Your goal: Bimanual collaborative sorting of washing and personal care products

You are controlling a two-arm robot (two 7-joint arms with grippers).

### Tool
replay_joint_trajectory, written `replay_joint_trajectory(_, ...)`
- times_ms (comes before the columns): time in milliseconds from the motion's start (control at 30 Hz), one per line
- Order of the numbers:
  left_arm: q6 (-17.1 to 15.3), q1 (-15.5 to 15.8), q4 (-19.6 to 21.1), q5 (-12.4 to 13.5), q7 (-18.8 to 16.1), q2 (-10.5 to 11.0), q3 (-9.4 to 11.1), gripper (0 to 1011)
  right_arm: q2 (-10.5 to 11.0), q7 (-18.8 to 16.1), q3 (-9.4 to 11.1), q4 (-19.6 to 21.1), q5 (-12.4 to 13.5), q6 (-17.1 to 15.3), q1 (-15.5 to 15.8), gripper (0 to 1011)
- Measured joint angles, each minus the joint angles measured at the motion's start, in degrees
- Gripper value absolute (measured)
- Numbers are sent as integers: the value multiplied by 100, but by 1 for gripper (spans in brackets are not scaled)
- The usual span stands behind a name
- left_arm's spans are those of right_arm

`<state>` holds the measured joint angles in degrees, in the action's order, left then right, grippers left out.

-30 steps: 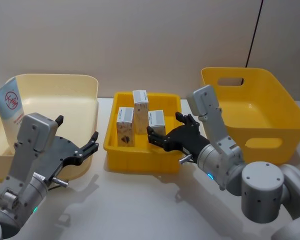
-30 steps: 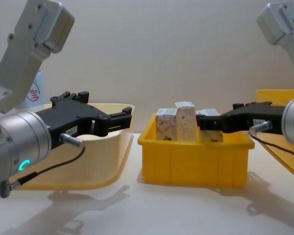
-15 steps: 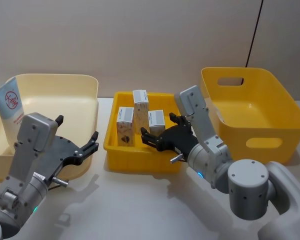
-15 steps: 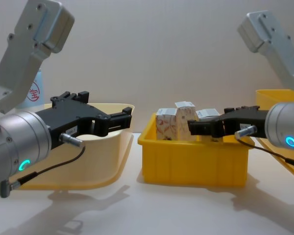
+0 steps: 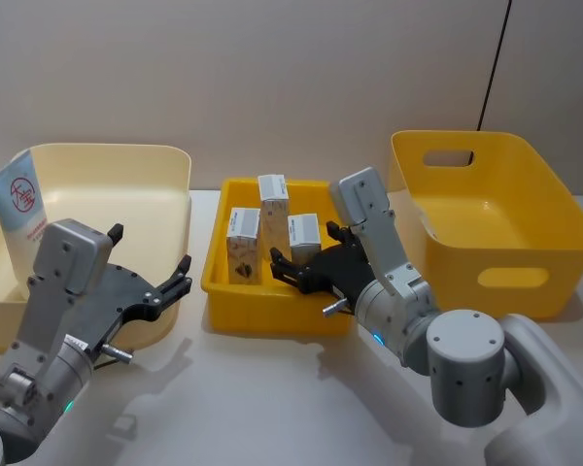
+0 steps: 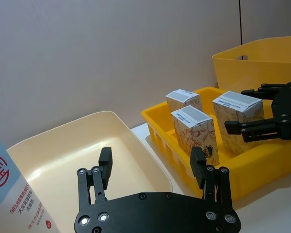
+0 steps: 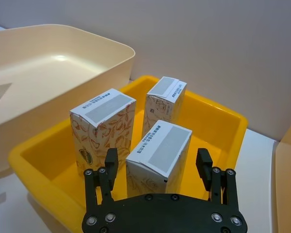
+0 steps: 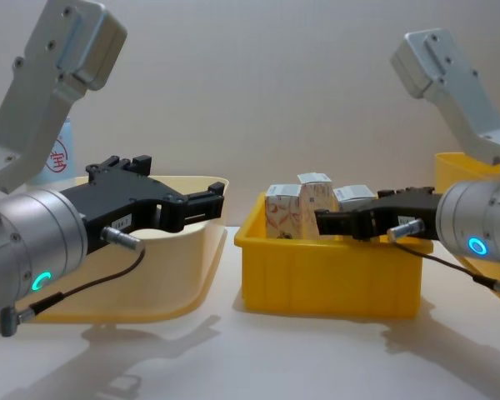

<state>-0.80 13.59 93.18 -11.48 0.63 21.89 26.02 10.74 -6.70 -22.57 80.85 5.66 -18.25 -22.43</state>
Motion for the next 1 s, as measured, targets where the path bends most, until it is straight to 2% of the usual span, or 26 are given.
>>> replay_joint_trajectory(267, 0, 0, 0, -1, 0, 0, 0, 1000, -88, 88, 39, -75, -40, -32, -6, 978)
replay_joint_trajectory(500, 0, 0, 0, 0, 0, 0, 0, 1000, -127, 130, 60, -113, -64, -42, -10, 818)
replay_joint_trajectory(733, 0, 0, 0, 0, 0, 1, 0, 1000, -154, 158, 73, -136, -72, -50, -14, 591)
replay_joint_trajectory(767, 0, 0, 0, 0, 0, 0, 0, 1000, -157, 160, 74, -137, -73, -50, -14, 591)
replay_joint_trajectory(867, 0, 0, 0, 0, 0, 0, 0, 1000, -162, 167, 77, -142, -75, -49, -14, 465)
replay_joint_trajectory(1000, 0, 0, 0, 0, 0, 0, 0, 1000, -167, 173, 80, -147, -77, -49, -14, 420)
